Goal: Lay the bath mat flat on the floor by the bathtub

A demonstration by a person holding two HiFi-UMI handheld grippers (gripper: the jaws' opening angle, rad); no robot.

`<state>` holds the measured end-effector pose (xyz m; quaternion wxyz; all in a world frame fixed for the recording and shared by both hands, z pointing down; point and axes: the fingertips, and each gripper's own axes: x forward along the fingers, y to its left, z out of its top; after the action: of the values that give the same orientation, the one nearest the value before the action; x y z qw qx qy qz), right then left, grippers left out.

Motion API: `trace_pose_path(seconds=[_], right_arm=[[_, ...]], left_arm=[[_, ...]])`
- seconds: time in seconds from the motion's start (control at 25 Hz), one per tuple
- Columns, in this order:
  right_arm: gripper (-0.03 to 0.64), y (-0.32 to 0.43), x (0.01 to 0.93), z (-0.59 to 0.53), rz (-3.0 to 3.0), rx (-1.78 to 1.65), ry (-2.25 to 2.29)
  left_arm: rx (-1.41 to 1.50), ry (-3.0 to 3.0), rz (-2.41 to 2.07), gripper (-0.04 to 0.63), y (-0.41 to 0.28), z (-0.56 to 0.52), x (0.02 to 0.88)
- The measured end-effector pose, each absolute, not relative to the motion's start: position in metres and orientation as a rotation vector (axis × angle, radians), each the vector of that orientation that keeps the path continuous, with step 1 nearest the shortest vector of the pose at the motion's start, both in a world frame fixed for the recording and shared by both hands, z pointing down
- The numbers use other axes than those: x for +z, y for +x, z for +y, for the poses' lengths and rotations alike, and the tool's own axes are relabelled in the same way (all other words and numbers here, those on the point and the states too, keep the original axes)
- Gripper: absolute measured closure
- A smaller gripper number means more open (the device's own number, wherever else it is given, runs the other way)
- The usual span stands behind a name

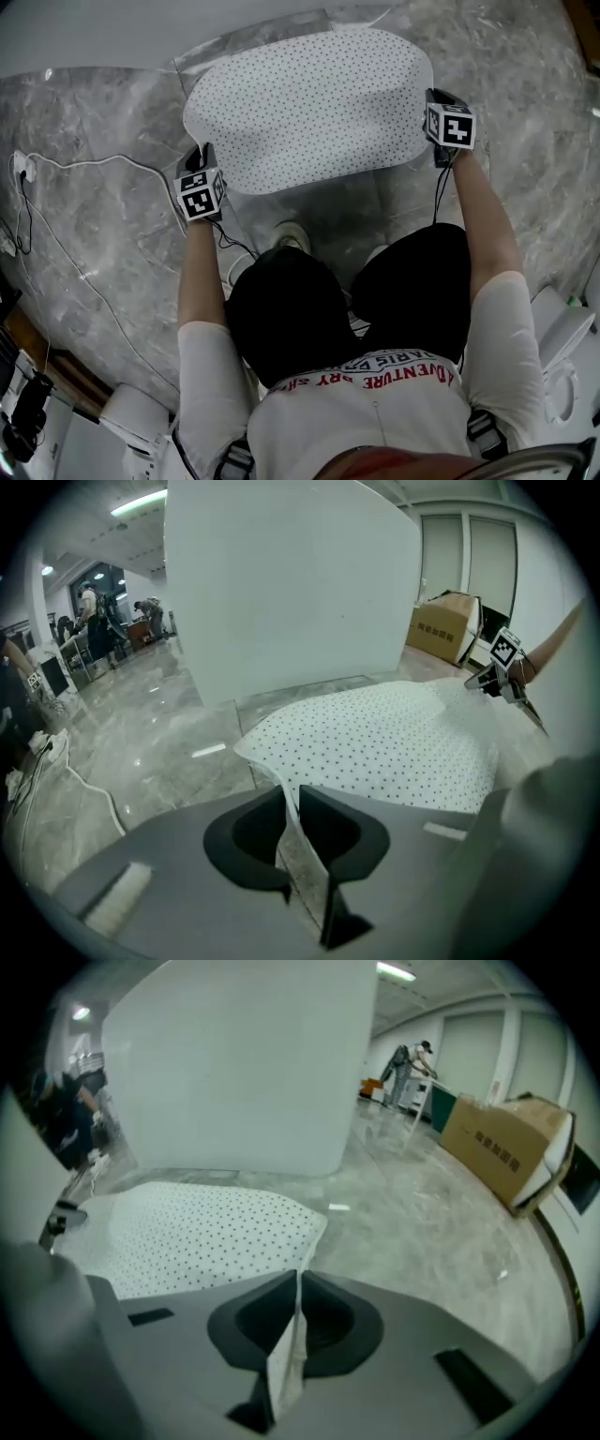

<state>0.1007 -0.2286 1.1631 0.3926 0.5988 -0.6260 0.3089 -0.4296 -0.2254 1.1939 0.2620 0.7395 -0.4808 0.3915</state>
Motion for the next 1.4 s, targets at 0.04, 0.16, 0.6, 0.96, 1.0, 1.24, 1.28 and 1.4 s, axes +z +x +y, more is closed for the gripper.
trace_pose_path(seconds=[0.04,0.16,0.6,0.96,1.0,1.24,1.28,1.4], right_arm=[[0.603,0.105,1.165,-0.226,-1.578,0.839,1.555],[0.601,0.112,1.169,-0.222,-1.567,0.887,1.599],[0.347,0.104,1.147,-0.233,-1.643,0.660,1.546],[0.557,0.016,1.042,-0.264,-1.979,0.349,1.515],[0.585,0.008,1.025,-0.267,-2.018,0.312,1.526],[0.607,-0.024,0.932,-0.276,-2.205,0.082,1.527],[0.607,-0.026,0.918,-0.278,-2.232,0.077,1.534],[0.609,-0.032,0.875,-0.280,-2.315,0.147,1.563]], left_arm=[[1.051,1.991,-1.313,0.560,-0.432,-0.225,1.195],[1.056,1.952,-1.333,0.484,-0.439,-0.224,1.202],[0.962,1.918,-1.439,0.178,-0.436,-0.231,1.191],[0.969,2.158,-1.536,0.517,-0.398,-0.256,1.111],[0.942,2.203,-1.545,0.555,-0.390,-0.261,1.095],[0.717,2.450,-1.397,0.584,-0.328,-0.275,1.001],[0.673,2.470,-1.392,0.584,-0.320,-0.277,0.983],[0.560,2.505,-1.395,0.584,-0.304,-0.277,0.923]])
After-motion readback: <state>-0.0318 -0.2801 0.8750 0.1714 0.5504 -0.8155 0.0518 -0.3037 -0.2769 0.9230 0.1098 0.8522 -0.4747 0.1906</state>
